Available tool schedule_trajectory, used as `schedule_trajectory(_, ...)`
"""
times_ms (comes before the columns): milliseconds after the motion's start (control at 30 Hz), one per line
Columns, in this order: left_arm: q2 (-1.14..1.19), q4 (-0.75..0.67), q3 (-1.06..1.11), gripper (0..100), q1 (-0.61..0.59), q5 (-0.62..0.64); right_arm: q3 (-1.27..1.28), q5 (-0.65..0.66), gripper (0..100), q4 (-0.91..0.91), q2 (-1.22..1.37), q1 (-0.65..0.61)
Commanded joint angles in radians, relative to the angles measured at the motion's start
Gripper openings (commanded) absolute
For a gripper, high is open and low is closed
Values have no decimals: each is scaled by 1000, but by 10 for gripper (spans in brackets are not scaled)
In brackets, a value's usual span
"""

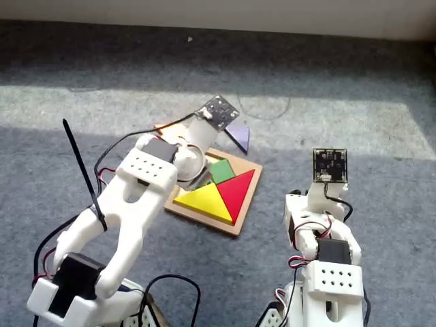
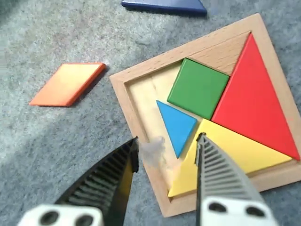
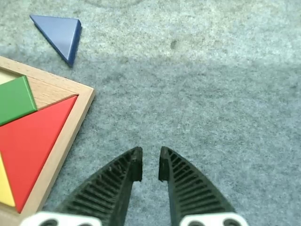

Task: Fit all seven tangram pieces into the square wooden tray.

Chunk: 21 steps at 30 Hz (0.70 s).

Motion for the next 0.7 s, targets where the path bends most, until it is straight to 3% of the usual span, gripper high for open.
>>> schedule_trajectory(0, 27, -74, -10, 210, -71, 12, -2, 12, 77, -21, -15, 12)
schedule_trajectory(400, 220, -124, -64, 210, -93, -9, -2, 12, 77, -21, -15, 12)
schedule_trajectory(667, 220, -40, -61, 210, 2, -51, -2, 12, 77, -21, -15, 12)
